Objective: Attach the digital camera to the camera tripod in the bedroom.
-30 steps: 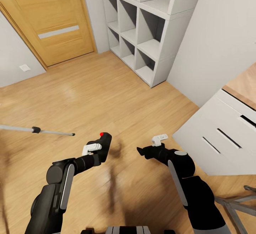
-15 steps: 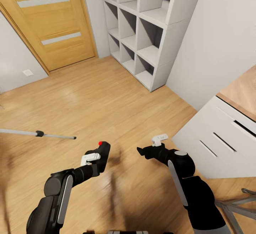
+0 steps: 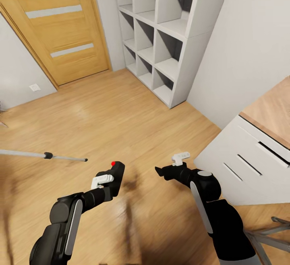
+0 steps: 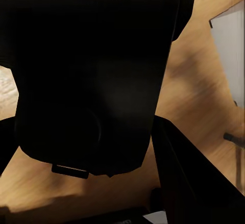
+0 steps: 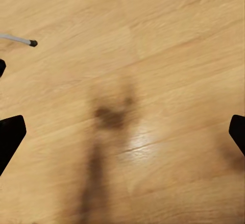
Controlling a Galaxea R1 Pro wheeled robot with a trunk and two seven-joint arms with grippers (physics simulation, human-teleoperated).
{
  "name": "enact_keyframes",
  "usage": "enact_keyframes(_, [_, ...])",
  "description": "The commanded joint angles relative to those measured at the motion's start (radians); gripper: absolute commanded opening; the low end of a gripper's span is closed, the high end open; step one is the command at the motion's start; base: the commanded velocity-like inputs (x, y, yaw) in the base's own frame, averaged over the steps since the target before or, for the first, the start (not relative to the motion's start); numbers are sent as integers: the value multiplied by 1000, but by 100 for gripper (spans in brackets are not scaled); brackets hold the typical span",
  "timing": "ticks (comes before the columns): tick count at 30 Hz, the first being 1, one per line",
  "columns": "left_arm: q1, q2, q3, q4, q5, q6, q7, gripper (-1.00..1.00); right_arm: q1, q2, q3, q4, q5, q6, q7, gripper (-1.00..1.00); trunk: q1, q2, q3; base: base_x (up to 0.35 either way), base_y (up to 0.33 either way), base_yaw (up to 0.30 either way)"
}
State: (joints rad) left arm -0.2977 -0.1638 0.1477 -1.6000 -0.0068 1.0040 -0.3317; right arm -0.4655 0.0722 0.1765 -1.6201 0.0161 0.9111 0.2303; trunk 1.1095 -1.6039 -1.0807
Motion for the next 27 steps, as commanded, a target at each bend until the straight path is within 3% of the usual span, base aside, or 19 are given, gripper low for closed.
enact_keyframes(1, [0, -1, 2, 0, -2, 6, -7, -100, -1, 0, 0, -1, 2, 5, 3, 100, -4, 7, 4, 0, 0, 0])
enact_keyframes(9, [0, -2, -2, 45, 3, -12, -6, -100, -2, 0, -4, -1, 2, 6, 3, 100, -35, 63, 43, 0, 0, 0])
enact_keyframes(14, [0, -4, -2, 169, 3, -125, -6, -100, -2, -7, -15, 0, 2, 12, 3, 100, -54, 98, 67, 0, 0, 0])
enact_keyframes(16, [0, -4, 4, 224, 6, -172, -6, -100, 1, -10, -37, 0, 2, 15, 3, 100, -61, 112, 76, 0, 0, 0])
enact_keyframes(23, [25, 0, 11, 247, 94, -220, -7, -100, 27, -11, -68, 0, 2, 16, 3, 100, -88, 161, 110, 0, 0, 0])
enact_keyframes(27, [43, 0, 9, 239, 123, -227, 11, -100, 38, -8, -69, 0, 2, 13, 3, 100, -104, 189, 129, 0, 0, 0])
